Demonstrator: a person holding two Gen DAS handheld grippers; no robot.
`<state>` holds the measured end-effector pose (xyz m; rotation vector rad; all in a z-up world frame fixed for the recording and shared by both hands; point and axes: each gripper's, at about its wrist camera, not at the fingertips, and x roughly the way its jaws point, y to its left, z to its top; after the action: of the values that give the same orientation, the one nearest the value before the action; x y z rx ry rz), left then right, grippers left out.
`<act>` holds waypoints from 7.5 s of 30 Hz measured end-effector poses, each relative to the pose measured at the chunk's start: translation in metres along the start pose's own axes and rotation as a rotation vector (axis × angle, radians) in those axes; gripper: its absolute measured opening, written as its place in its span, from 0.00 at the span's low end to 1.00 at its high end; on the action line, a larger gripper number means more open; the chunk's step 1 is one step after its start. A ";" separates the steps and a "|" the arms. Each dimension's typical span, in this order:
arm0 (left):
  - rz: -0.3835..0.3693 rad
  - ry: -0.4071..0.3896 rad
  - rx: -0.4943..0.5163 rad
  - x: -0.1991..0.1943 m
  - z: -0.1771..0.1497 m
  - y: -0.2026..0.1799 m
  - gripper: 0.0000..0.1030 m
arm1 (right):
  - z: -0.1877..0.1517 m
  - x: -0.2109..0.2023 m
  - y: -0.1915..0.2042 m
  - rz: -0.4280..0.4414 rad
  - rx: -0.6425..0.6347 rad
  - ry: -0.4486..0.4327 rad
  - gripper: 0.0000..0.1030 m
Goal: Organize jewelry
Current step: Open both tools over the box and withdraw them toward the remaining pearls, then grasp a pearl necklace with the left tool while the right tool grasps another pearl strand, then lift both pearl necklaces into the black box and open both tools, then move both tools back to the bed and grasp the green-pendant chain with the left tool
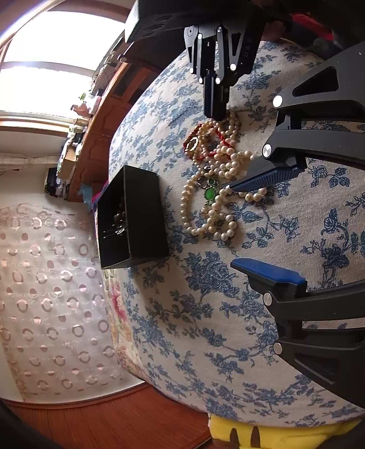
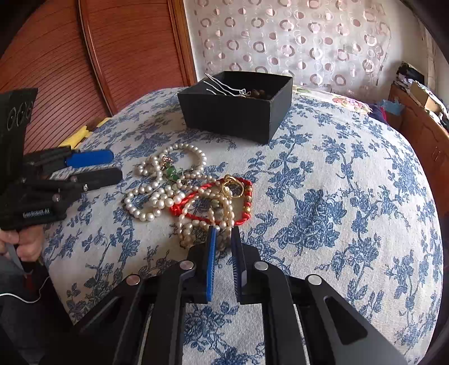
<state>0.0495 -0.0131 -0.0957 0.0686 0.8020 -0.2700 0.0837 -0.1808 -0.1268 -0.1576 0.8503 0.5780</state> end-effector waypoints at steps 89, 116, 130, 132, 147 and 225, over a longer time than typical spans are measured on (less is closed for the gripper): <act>0.027 -0.289 0.023 -0.087 0.116 0.013 0.07 | 0.097 -0.087 0.011 -0.102 -0.123 -0.310 0.05; 0.063 -0.356 0.010 -0.105 0.165 0.021 0.07 | 0.197 -0.128 0.000 -0.097 -0.164 -0.453 0.05; 0.087 -0.395 0.017 -0.106 0.206 0.027 0.07 | 0.231 -0.116 -0.012 -0.083 -0.128 -0.458 0.05; 0.084 -0.400 0.015 -0.105 0.213 0.028 0.07 | 0.229 -0.106 -0.017 -0.078 -0.117 -0.433 0.05; 0.055 -0.381 0.018 -0.059 0.238 0.016 0.07 | 0.184 -0.013 -0.031 -0.001 -0.059 -0.208 0.05; -0.062 0.114 -0.002 0.060 0.043 -0.012 0.19 | 0.020 0.015 -0.026 -0.047 -0.060 0.003 0.09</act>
<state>0.1162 -0.0446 -0.1086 0.0582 0.9186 -0.3259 0.1184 -0.1889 -0.1268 -0.2322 0.8309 0.5595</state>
